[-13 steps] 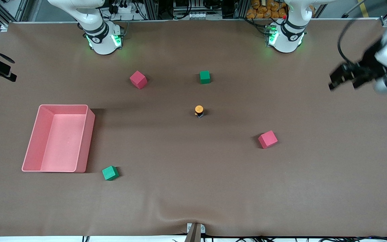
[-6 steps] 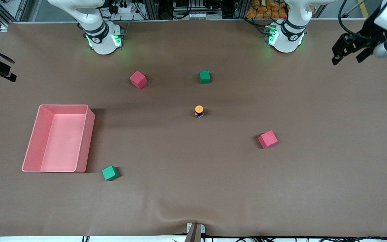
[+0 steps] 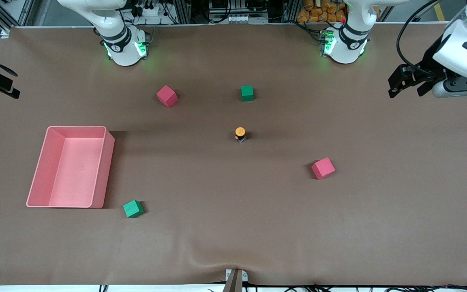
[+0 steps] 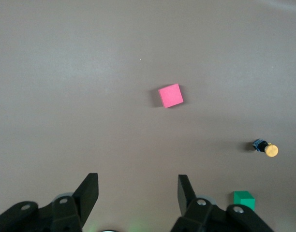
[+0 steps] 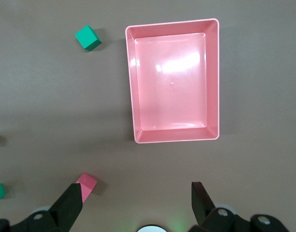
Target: Place and upright button with both arms
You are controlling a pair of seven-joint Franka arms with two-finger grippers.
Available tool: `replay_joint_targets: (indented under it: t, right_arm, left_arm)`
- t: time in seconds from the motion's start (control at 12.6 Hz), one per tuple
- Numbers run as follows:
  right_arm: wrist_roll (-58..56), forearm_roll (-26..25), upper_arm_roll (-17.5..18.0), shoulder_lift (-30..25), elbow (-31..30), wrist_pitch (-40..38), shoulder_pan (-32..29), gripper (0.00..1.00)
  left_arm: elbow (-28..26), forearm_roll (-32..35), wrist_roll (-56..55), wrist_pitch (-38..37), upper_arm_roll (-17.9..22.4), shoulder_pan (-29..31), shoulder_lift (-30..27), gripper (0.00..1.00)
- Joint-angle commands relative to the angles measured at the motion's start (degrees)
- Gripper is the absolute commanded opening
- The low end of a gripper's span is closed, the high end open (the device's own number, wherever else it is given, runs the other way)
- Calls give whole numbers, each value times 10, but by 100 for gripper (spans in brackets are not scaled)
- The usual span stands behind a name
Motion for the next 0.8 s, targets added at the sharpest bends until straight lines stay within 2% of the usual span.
replay_joint_targets:
  t: [0.0,0.24,0.64,0.72]
  right_arm:
    - [-2,2,1,4,11,-8,-5,100]
    - [-2,2,1,4,11,-8,-4,100]
    - [-2,1,1,4,11,-8,-5,100]
    - [-2,1,1,4,11,-8,-5,100]
  left_arm:
    - [19,-6,-1,-6,11,-2,6,74]
    - [19,-3,-7,-6,12,3,5,74]
    - [13,-4,67,-6,98,4,11,74]
    - [12,-2,89,-6,104,5,17,74]
